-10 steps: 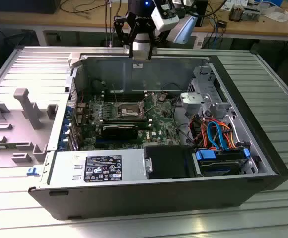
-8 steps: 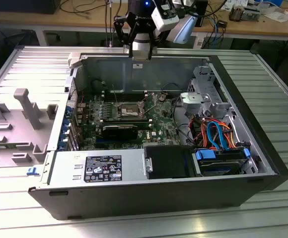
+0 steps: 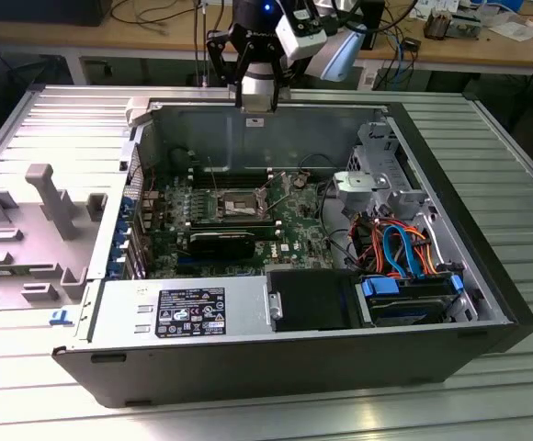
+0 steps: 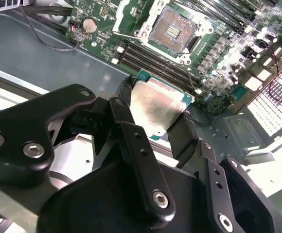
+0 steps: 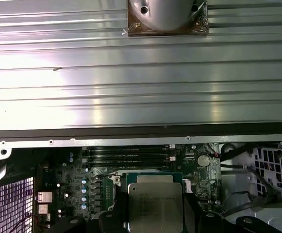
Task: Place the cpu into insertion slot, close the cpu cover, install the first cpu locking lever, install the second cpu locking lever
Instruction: 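Place the cpu into insertion slot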
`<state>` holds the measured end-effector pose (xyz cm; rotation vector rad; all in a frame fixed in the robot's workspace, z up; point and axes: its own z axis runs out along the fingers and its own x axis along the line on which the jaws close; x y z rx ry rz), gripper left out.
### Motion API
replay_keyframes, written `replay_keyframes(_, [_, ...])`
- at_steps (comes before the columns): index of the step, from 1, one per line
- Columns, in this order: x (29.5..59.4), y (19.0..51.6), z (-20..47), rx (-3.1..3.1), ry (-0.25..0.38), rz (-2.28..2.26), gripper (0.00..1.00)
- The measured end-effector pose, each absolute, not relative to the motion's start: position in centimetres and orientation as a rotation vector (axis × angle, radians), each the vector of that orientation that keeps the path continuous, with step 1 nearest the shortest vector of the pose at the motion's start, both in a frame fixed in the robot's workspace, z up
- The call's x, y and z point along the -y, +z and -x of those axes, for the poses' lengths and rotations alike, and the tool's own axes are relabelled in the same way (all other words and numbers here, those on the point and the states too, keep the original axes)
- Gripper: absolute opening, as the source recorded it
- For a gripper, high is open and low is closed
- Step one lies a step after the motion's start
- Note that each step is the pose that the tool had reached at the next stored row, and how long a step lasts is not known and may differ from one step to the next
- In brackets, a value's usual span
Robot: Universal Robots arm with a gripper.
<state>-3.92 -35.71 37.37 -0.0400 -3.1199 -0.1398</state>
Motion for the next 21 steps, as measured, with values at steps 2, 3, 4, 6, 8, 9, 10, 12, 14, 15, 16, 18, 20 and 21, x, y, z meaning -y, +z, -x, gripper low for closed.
replay_keyframes(2, [35.76, 37.29, 3.94, 3.12, -0.14, 0.04, 0.55])
replay_keyframes(3, [35.77, 37.27, 3.95, 3.12, -0.14, 0.04, 0.55])
replay_keyframes(4, [35.78, 37.25, 3.95, 3.12, -0.14, 0.04, 0.55])
replay_keyframes(6, [35.79, 37.21, 3.96, 3.12, -0.14, 0.04, 0.55])
replay_keyframes(8, [35.81, 37.18, 3.97, 3.12, -0.14, 0.04, 0.55])
replay_keyframes(9, [35.82, 37.15, 3.98, 3.12, -0.14, 0.04, 0.55])
replay_keyframes(10, [35.82, 37.13, 3.98, 3.12, -0.14, 0.04, 0.55])
replay_keyframes(12, [35.83, 37.11, 3.99, 3.12, -0.14, 0.04, 0.55])
replay_keyframes(14, [35.83, 37.09, 4.01, 3.12, -0.14, 0.04, 0.55])
replay_keyframes(15, [35.84, 37.07, 4.02, 3.12, -0.14, 0.04, 0.55])
replay_keyframes(16, [35.84, 37.05, 4.04, 3.12, -0.14, 0.04, 0.55])
replay_keyframes(18, [35.85, 37.03, 4.04, 3.12, -0.14, 0.04, 0.55])
replay_keyframes(20, [35.85, 36.98, 4.08, 3.12, -0.14, 0.04, 0.55])
replay_keyframes(21, [35.85, 36.97, 4.09, 3.12, -0.14, 0.04, 0.55])
